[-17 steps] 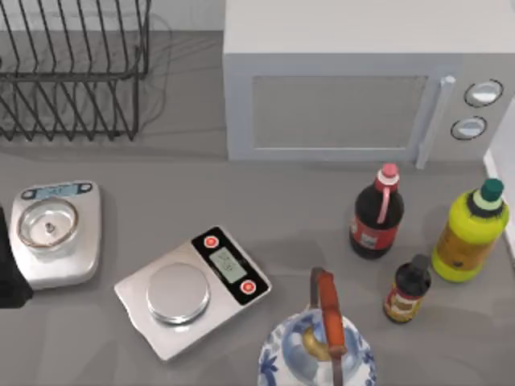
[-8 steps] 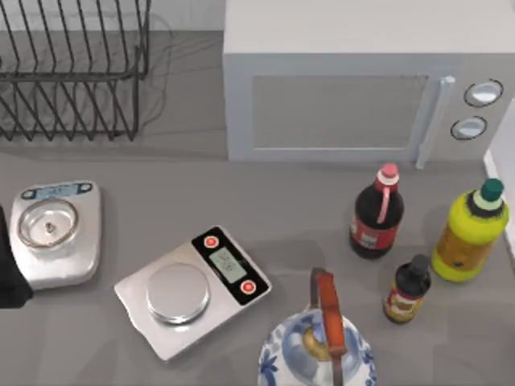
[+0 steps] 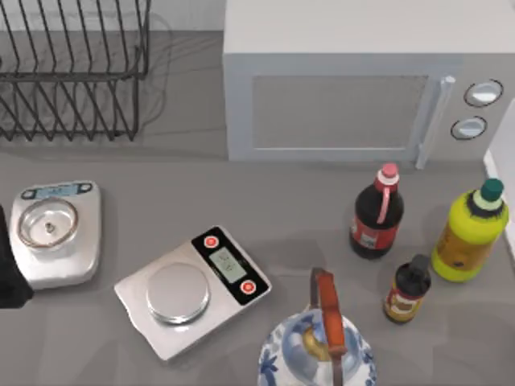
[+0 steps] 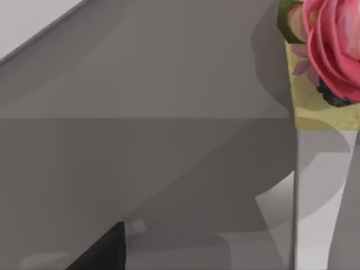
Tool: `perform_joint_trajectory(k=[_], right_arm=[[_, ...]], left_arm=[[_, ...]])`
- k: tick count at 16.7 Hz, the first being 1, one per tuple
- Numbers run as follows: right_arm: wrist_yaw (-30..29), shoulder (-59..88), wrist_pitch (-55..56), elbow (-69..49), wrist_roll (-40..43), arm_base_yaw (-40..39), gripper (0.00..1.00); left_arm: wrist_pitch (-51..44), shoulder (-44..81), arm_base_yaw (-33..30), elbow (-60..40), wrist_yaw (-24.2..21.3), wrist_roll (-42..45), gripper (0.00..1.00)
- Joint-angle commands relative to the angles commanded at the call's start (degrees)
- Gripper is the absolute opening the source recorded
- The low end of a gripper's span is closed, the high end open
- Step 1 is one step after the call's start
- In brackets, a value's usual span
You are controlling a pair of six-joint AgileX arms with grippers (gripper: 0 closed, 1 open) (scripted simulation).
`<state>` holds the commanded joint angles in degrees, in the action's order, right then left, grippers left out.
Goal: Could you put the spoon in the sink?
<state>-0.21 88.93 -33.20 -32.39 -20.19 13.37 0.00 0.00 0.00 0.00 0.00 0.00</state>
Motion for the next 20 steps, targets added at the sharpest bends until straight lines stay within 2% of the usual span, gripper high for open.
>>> perform_joint_trajectory(k=[8,16,17,20], right_arm=[[0.00,0.00,0.00,0.00,0.00,0.00,0.02],[0.00,0.00,0.00,0.00,0.00,0.00,0.00],[-0.63,-4.12,-4.57,-2.49,-0.02,-0.17,0.00],[-0.63,-4.76,-6.86,-4.41,-0.05,-0.11,0.00]], left_arm=[[0.00,0.00,0.00,0.00,0.00,0.00,1.00],[0.00,0.00,0.00,0.00,0.00,0.00,1.00],[0.00,0.00,0.00,0.00,0.00,0.00,1.00],[0.00,0.00,0.00,0.00,0.00,0.00,1.00]])
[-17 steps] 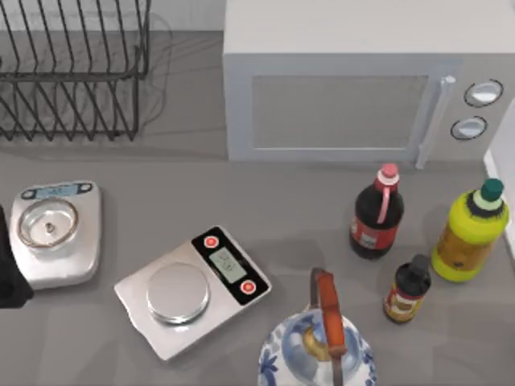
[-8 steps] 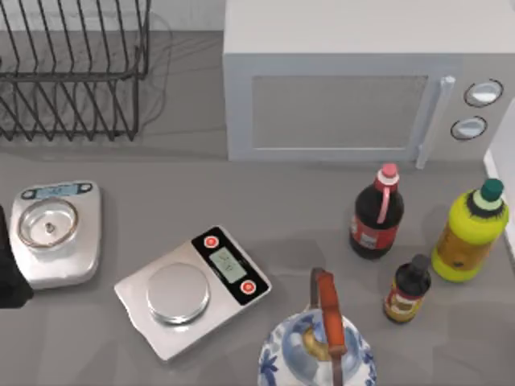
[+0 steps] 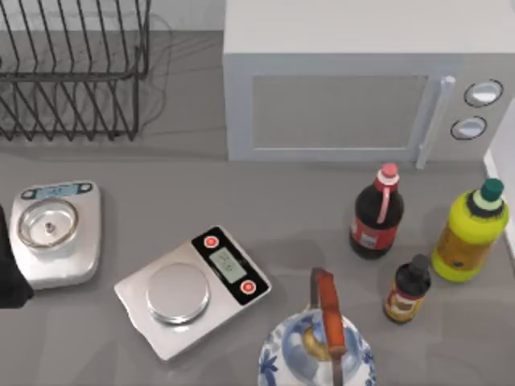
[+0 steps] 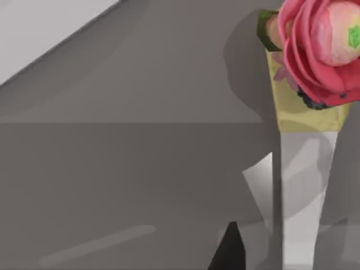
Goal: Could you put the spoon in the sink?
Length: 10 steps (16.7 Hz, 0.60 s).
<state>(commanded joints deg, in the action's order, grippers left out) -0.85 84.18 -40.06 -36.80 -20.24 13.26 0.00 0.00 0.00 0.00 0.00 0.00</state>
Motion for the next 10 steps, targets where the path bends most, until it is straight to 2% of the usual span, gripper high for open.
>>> perform_joint_trajectory(k=[7,10], right_arm=[[0.01,-6.81,-20.11,-11.69,0.33,0.16,0.00],[-0.01,-9.25,-24.32,-14.68,0.45,0.22,0.00]], left_arm=[[0.00,0.00,0.00,0.00,0.00,0.00,1.00],[0.00,0.00,0.00,0.00,0.00,0.00,1.00]])
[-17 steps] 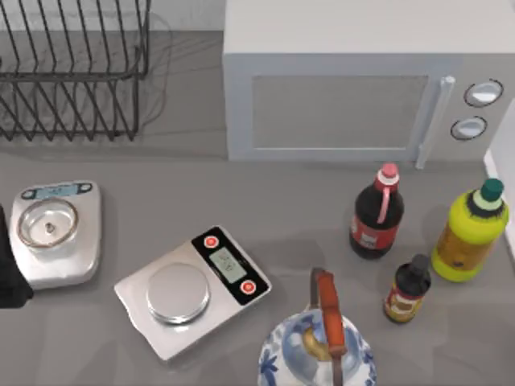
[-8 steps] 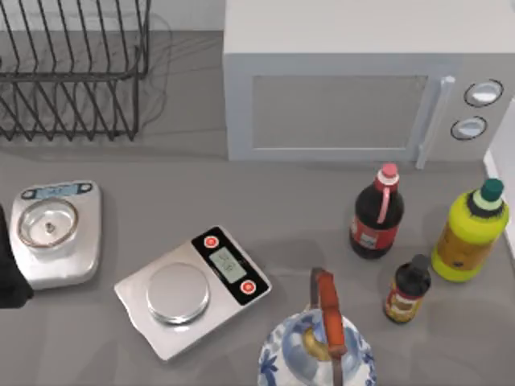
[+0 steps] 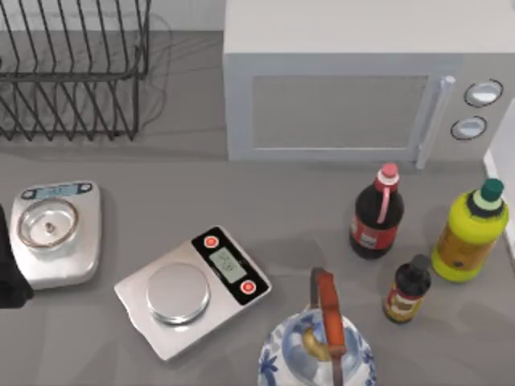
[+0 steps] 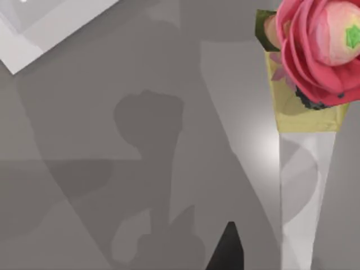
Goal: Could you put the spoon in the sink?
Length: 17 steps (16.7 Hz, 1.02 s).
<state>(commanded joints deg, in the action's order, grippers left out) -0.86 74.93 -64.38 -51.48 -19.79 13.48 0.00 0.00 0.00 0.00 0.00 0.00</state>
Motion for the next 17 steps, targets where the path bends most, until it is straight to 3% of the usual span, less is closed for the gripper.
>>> perform_joint_trajectory(k=[9,13,17], right_arm=[[0.00,5.57,-2.63,-5.79,-0.65,-0.18,0.00],[-0.07,18.45,-8.26,-21.13,-1.52,-0.78,0.00],[-0.15,35.75,-15.61,-45.29,-2.53,-1.68,0.00]], left_arm=[[0.00,0.00,0.00,0.00,0.00,0.00,1.00],[0.00,0.00,0.00,0.00,0.00,0.00,1.00],[0.00,0.00,0.00,0.00,0.00,0.00,1.00]])
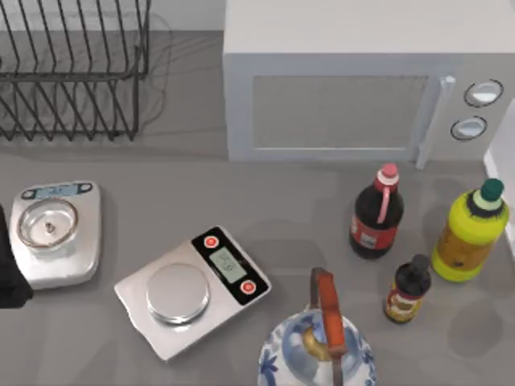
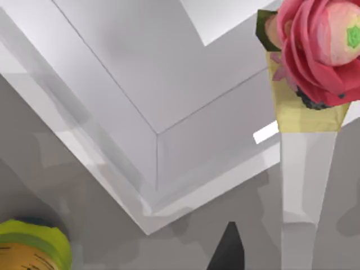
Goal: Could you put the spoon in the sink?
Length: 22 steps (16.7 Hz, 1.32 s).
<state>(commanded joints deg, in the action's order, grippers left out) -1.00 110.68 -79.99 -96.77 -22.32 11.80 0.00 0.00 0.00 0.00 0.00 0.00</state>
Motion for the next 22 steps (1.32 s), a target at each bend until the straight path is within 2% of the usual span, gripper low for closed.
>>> perform_joint_trajectory(k=[6,11,15,22], right_arm=[[-0.07,25.95,-10.85,-38.38,-1.78,-1.15,0.00],[-0.17,40.99,-15.82,-60.81,-2.61,-2.18,0.00],[-0.23,46.20,-17.16,-68.86,-2.85,-2.63,0.00],[-0.18,46.04,-16.33,-68.29,-2.87,-2.40,0.00]], left_arm=[[0.00,0.00,0.00,0.00,0.00,0.00,1.00],[0.00,0.00,0.00,0.00,0.00,0.00,1.00],[0.00,0.00,0.00,0.00,0.00,0.00,1.00],[0.00,0.00,0.00,0.00,0.00,0.00,1.00]])
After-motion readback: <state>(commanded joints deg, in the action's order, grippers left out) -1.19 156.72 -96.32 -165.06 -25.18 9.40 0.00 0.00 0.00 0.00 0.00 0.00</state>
